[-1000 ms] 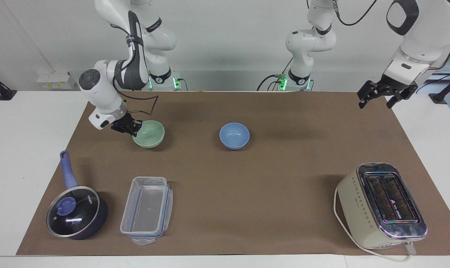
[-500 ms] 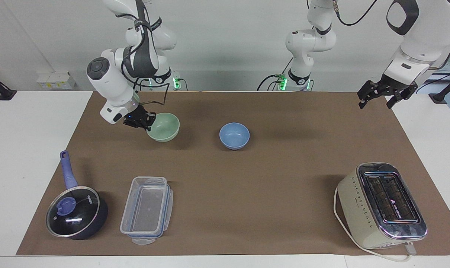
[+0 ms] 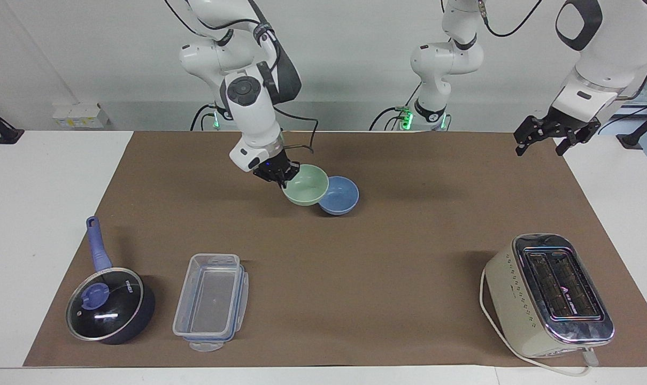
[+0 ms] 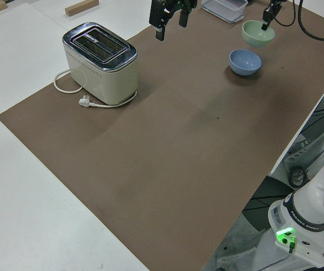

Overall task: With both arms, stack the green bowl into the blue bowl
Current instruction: 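Grasp the green bowl rim and carry it over the blue bowl, then lower the green bowl into the blue bowl with the right gripper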

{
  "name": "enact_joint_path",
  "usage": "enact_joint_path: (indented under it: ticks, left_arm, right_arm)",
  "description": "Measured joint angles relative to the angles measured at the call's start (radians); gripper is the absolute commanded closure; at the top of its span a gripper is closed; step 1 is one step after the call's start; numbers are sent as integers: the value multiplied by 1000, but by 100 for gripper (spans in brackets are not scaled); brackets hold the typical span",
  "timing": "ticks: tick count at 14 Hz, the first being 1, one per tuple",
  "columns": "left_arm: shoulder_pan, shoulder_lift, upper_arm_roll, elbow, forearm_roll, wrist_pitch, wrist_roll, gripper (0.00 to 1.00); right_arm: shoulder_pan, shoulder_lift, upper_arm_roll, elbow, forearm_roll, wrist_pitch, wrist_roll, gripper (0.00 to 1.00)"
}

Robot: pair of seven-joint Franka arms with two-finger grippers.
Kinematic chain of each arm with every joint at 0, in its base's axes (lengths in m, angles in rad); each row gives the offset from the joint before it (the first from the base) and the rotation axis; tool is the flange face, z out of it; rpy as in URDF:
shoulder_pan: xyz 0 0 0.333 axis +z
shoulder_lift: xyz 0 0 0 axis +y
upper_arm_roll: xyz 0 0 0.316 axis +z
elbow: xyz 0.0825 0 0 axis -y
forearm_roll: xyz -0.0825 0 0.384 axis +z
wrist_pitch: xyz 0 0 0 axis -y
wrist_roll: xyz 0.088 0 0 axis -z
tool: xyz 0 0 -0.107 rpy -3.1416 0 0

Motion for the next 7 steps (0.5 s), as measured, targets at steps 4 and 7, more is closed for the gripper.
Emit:
enact_joint_path:
  ticks: [4,7]
  left_arm:
    - [0,0,0,0,0,0,0,0]
    - [0,0,0,0,0,0,0,0]
  right_arm:
    - [68,29,0,3,47,37,52,100]
    - [103,35,0,4,52,53,87,100]
